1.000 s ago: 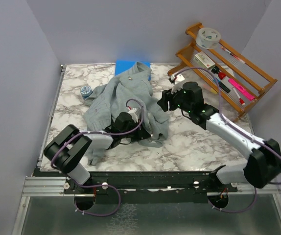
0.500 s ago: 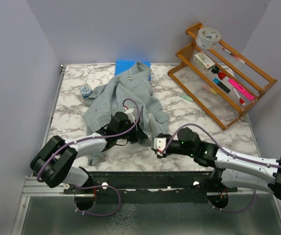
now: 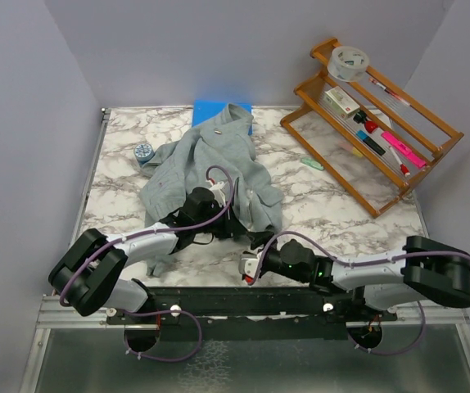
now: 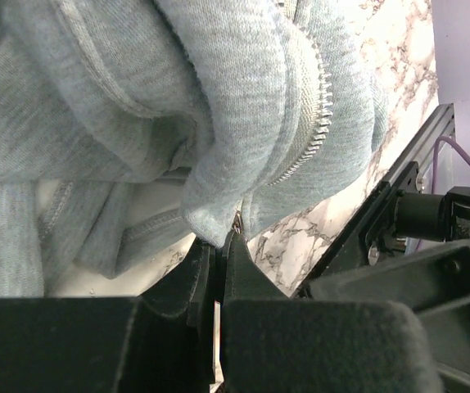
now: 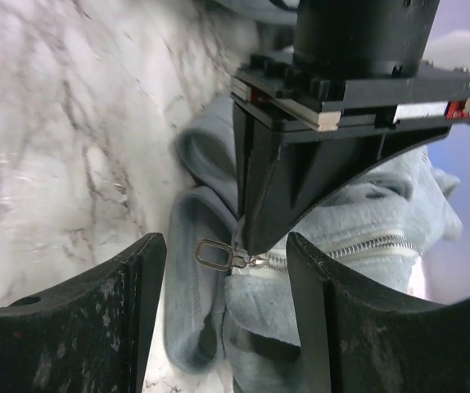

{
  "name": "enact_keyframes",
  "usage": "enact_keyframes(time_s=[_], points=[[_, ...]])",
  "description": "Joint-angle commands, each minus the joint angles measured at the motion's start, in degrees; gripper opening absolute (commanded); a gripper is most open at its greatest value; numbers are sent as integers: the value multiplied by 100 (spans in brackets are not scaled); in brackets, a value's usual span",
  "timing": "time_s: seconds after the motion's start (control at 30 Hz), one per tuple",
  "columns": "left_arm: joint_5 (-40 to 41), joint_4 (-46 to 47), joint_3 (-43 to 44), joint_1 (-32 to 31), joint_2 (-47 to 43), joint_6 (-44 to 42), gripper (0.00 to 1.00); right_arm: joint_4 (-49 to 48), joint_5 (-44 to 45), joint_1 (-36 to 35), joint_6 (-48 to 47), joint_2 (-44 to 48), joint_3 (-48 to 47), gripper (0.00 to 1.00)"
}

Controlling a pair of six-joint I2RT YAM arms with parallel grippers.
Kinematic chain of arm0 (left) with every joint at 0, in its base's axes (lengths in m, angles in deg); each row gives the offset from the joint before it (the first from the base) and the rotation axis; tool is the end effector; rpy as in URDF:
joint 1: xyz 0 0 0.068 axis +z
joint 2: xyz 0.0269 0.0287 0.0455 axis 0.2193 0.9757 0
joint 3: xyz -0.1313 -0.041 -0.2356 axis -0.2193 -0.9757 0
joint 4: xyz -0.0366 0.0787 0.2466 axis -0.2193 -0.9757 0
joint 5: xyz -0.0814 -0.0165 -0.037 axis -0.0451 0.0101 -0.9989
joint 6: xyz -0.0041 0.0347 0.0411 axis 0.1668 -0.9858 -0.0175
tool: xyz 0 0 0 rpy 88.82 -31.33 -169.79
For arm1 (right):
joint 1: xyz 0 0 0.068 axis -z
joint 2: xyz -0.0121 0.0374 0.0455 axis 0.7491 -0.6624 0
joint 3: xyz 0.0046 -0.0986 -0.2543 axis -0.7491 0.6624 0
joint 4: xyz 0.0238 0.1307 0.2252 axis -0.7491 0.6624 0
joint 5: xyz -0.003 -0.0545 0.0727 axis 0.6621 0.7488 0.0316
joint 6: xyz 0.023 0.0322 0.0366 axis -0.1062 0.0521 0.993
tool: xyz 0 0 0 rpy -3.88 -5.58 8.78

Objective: Zip up the jacket
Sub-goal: Zip the zipper on the jacket.

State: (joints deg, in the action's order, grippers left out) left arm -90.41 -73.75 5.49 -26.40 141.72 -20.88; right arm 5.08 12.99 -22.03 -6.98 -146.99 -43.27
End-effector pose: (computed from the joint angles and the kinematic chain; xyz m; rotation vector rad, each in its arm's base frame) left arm 0.1981 -0.1786 0.1731 0.2330 2.3417 -1.1781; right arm 0.0828 0.2224 0.1695 -1.5550 1.0375 0.1815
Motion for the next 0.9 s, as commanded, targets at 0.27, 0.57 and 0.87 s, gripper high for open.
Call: enact_keyframes(time_s=[0.27, 0.57, 0.87], points=[[-272, -39, 48, -54, -19, 133, 0, -2364, 2529, -519, 139, -1562, -22, 73], [-286, 5, 9, -52, -47, 188, 0, -2945, 2945, -522, 519, -2364, -192, 72], [-283, 31, 44, -55, -7, 205, 0, -3143, 3027, -522, 664, -2287, -54, 34]])
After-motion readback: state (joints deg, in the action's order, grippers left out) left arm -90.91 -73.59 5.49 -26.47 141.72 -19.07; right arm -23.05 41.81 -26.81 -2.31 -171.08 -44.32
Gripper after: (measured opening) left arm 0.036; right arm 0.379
